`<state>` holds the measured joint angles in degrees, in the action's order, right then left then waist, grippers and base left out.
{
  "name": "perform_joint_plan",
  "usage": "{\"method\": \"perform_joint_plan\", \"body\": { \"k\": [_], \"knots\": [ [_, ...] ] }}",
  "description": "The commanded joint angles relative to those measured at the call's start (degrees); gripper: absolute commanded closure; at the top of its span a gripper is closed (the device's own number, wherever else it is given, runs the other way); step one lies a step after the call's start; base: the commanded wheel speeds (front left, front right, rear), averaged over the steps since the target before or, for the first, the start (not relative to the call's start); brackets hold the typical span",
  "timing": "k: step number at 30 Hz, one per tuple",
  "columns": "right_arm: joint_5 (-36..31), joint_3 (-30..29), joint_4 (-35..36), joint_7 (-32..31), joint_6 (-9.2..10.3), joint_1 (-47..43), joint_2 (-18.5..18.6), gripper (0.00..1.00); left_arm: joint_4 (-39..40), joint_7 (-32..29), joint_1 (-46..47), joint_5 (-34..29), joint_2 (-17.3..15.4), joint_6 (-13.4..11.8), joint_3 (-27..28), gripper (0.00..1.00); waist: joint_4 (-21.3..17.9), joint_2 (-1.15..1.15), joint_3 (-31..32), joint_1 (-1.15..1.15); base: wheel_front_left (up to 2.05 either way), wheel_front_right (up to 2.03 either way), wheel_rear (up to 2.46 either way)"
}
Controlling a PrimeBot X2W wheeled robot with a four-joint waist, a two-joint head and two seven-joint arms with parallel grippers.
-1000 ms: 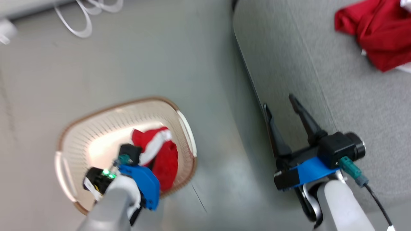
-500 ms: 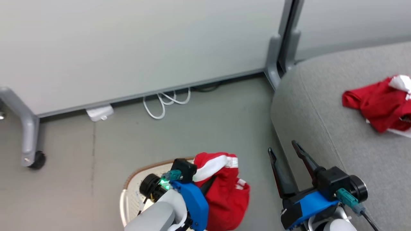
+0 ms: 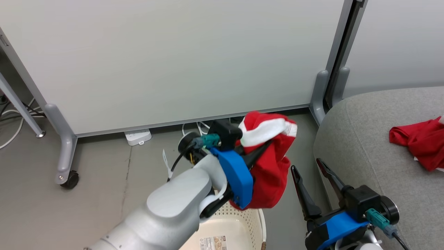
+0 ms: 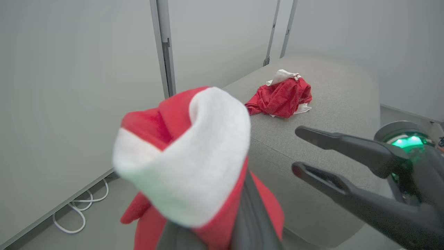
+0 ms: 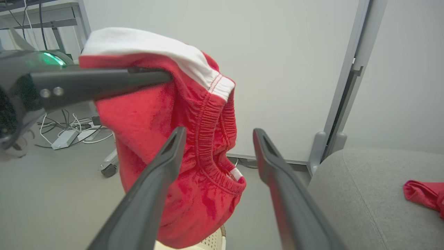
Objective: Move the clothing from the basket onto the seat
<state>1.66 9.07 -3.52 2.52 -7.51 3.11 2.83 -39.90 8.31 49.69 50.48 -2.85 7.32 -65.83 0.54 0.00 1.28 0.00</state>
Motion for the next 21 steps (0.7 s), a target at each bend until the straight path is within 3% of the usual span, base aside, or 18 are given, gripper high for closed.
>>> {"method": "perform_joint_plan", "body": {
  "k": [1,10,21],
  "knots": [
    [0.5,0.02,-0.05,0.19,0.04,-1.08,0.1,0.0,0.74,0.24,1.82,1.1,-0.1,0.2,-0.36,1.0,-0.01,0.0,0.29,0.0,0.0,0.0,0.0],
    [1.14,-0.12,-0.84,0.68,0.04,-1.1,0.1,0.0,0.77,0.53,8.41,4.11,-0.1,0.2,-3.28,1.0,-0.35,0.0,1.51,0.0,0.0,0.0,0.0],
    [1.08,2.8,-1.03,-0.4,0.04,-1.0,0.1,0.0,-1.52,1.65,7.84,7.24,-0.09,0.2,-5.8,1.0,-0.76,0.0,1.19,0.0,0.0,0.0,0.0]
  ]
}}
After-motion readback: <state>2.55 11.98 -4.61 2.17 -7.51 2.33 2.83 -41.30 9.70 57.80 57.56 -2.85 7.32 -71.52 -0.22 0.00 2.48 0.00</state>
